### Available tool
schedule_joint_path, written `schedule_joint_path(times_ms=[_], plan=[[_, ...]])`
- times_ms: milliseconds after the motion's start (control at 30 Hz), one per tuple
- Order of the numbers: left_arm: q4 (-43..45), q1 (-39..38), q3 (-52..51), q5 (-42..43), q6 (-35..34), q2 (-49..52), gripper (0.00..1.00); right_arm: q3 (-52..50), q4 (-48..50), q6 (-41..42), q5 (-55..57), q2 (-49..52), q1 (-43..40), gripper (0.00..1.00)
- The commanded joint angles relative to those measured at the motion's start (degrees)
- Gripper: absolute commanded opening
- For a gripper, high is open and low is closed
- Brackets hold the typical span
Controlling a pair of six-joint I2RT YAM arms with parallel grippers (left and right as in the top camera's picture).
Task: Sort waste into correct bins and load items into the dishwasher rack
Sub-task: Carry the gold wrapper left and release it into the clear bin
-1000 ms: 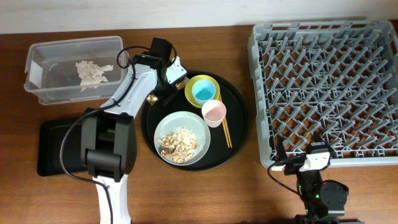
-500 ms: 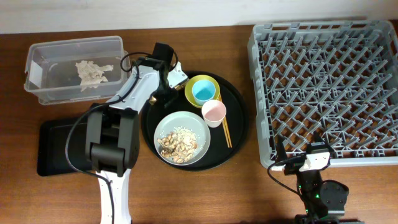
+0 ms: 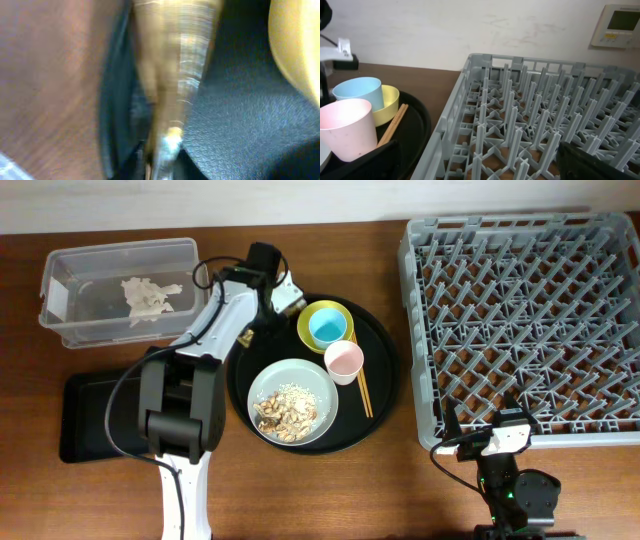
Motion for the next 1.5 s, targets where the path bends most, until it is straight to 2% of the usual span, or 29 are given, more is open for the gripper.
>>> schedule_joint_path(times_ms=[0,267,400,533,667,700,733,767,833,933,1000,1067,1167,1300,1367,1467], plan=[[-1.7,-0.17,4.98,0.48,-3.26,0.57,0.0,-0.52,0.0,-0.39,0.26,-0.37,0.35,0.98],[-8.81,1.46,16.87,0.42,-12.31,0.57,0.0,-0.52,0.0,-0.39,0.26,-0.37,0.35,0.98],[-10.21,6.51,26.45,0.44,-28.09,0.57,0.0,-0.52,0.0,-0.39,0.26,-0.37,0.35,0.98],[-9.75,13.88,29.05,0.46,-41.81,0.57,0.01,-0.52,0.0,-0.39,0.26,-0.37,0.35,0.98],[-12.72,22.23,29.03,0.48,-64.02,0.59,0.01,-0.52,0.0,-0.39,0.26,-0.37,0.35,0.98],[-13.62,24.63,29.03,0.55,-72.17,0.59,0.04,-0.52,0.0,-0.39,0.28,-0.37,0.35,0.98],[-14.01,26.08,29.03,0.72,-76.43,0.59,0.1,-0.52,0.0,-0.39,0.26,-0.37,0.35,0.98],[-14.45,27.67,28.98,0.87,-80.43,0.61,0.12,-0.52,0.0,-0.39,0.26,-0.37,0.35,0.98],[-14.53,29.79,28.92,0.94,-83.95,0.61,0.15,-0.52,0.0,-0.39,0.26,-0.37,0.35,0.98],[-14.36,32.02,28.92,0.92,-85.55,0.61,0.27,-0.52,0.0,-0.39,0.28,-0.37,0.35,0.98],[-14.69,32.87,28.92,1.11,-85.5,0.61,0.79,-0.52,0.0,-0.39,0.26,-0.37,0.35,0.98],[-15.74,32.98,28.92,1.77,-85.46,0.61,0.96,-0.52,0.0,-0.39,0.26,-0.37,0.35,0.98],[-17.42,32.98,28.94,5.88,-81.37,0.57,0.97,-0.52,0.0,-0.39,0.26,-0.37,0.35,0.98],[-18.18,32.94,29.2,22.23,-66.27,-0.44,0.96,-0.52,0.0,-0.39,0.28,-0.37,0.35,0.98],[-18.71,32.72,29.2,27.93,-64.46,-2.49,0.96,-0.52,0.0,-0.39,0.26,-0.37,0.35,0.98],[-20.0,32.04,29.2,27.91,-62.79,-7.13,0.96,-0.52,0.0,-0.39,0.26,-0.37,0.35,0.98]])
